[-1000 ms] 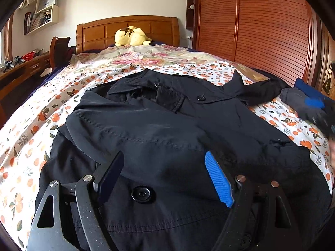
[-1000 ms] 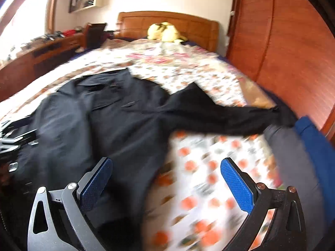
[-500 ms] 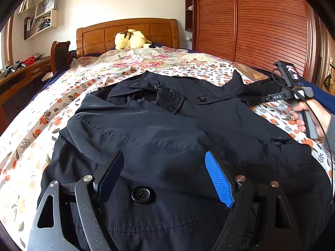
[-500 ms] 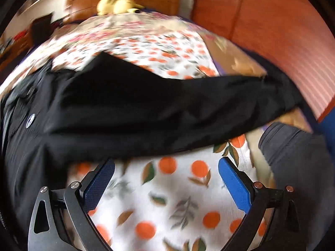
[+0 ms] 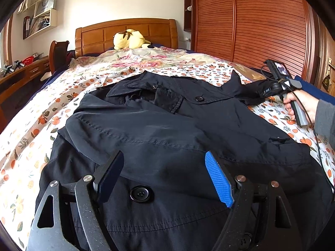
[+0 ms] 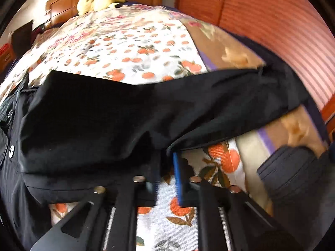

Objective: Fold large clothes
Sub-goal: 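Move the right gripper to the other coat sleeve and close on it, then fold the held sleeve with the right gripper across the coat body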

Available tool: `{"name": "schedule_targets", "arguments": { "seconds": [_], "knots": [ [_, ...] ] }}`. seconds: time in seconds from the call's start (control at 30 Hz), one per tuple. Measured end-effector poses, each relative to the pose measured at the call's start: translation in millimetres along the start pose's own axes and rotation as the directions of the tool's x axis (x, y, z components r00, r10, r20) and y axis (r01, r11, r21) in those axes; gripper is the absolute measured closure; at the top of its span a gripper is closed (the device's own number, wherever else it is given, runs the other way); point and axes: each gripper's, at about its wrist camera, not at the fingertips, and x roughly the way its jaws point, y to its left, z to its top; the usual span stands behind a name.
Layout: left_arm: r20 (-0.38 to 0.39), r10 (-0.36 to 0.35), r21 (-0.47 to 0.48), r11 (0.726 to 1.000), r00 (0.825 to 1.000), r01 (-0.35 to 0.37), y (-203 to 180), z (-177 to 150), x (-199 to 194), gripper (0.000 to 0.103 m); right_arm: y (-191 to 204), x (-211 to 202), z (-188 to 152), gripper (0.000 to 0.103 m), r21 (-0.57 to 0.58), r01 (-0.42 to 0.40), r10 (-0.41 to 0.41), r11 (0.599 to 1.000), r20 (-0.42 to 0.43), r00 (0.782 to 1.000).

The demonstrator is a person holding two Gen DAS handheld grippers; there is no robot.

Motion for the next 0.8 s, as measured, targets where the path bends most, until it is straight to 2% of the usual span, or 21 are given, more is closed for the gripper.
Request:
{"name": "schedule_targets", "arguments": {
  "seconds": [0.1,0.23,0.4,0.57,0.67,0.8],
  "knots": [
    [0.001,0.001,0.000,1.000,1.000,-0.001,-1,0,0,0.022,16,-27,0,0.100,-0.043,-0.026,0.030,0.999,0.078,0.997],
    [0.003,0.000,-0.004,1.000,1.000,0.000,0,0,1,0.022,45,-75,-4,0.100,-0.119,-0.075,0.095,0.990,0.171,0.981],
    [-0.007,-0.002,-0.006,1.000,1.000,0.002,-1,0,3,0.022,95,-132,-33,0.100,-0.258,-0.165,0.223,0.952,0.212,0.952],
    [-0.013,-0.003,-0.005,1.000,1.000,0.003,-1,0,4,0.022,130,-164,-84,0.100,-0.340,-0.248,0.323,0.907,0.185,0.928],
    [-0.012,-0.008,-0.011,1.000,1.000,0.008,1,0,4,0.022,138,-161,-106,0.100,-0.363,-0.250,0.319,0.898,0.145,0.936],
    [-0.013,-0.019,-0.023,1.000,1.000,0.019,3,0,3,0.022,125,-157,-123,0.100,-0.342,-0.233,0.284,0.910,0.108,0.953]
  ]
}}
